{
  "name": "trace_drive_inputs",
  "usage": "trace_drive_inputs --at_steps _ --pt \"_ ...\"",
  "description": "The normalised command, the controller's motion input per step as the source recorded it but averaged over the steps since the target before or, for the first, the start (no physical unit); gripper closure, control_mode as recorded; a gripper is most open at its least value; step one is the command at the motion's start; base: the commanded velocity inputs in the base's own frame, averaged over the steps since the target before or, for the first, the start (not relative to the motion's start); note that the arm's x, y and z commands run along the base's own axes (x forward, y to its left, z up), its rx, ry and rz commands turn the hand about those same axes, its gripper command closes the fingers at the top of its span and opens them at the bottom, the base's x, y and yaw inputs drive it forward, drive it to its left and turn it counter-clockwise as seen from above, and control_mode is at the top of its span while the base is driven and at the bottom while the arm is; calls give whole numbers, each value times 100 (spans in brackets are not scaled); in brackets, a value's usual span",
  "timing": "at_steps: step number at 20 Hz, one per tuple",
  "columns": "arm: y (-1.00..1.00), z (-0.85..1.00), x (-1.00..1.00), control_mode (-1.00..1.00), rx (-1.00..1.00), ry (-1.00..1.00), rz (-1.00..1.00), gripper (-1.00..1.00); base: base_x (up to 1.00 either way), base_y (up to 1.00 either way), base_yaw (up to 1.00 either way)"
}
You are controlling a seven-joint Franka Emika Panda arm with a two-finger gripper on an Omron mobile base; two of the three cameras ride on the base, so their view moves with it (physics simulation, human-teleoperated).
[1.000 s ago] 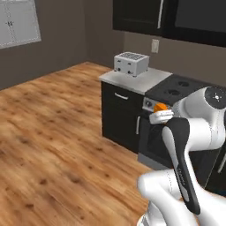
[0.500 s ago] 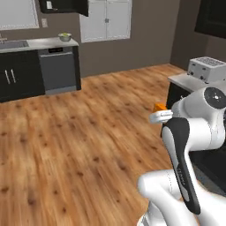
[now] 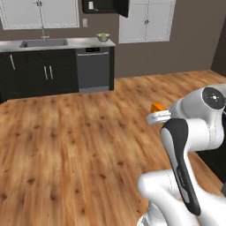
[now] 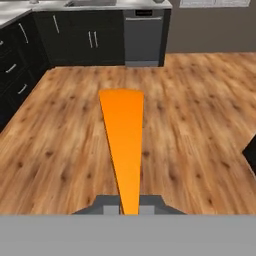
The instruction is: Pick the cheese from the fridge and the cheese grater from the cabinet and place them next to the salad bowl.
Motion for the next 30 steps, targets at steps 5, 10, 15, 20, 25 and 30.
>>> trace_drive_inputs --at_steps 5,10,15,20,25,30 --pt "0 0 0 100 0 0 0 100 92 0 5" --pt "0 0 0 100 0 0 0 100 92 0 4" --pt "0 0 0 100 0 0 0 100 93 0 2" --pt "0 0 0 100 0 0 0 100 94 0 1" --pt "0 0 0 100 0 0 0 100 94 0 1" --pt "0 0 0 100 0 0 0 100 94 0 3"
